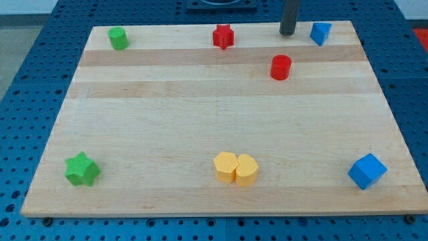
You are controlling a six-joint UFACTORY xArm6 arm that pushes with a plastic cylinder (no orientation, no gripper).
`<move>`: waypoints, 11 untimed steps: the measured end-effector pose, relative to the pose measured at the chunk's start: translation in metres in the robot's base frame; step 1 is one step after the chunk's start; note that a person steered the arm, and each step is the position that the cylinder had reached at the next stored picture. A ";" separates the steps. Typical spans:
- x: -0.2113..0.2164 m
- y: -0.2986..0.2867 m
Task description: Push the blue triangle into the blue cube
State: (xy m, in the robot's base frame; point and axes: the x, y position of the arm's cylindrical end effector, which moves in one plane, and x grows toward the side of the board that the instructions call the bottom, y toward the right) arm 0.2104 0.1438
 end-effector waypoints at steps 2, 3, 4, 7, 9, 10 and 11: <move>-0.019 0.039; -0.019 0.065; -0.017 0.073; 0.026 0.073; 0.054 0.073; 0.073 0.073; 0.095 0.073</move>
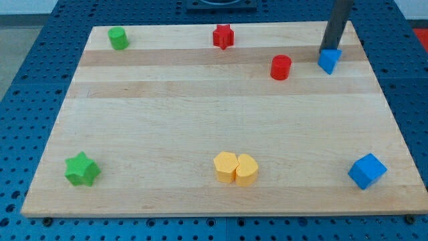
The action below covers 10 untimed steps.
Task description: Push the blue triangle into the blue cube
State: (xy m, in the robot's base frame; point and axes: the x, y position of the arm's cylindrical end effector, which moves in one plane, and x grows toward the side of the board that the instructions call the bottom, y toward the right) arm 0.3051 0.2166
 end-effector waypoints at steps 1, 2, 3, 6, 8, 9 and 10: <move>0.021 0.000; 0.042 0.000; 0.065 0.000; 0.137 0.000; 0.179 0.000; 0.197 0.000; 0.208 0.000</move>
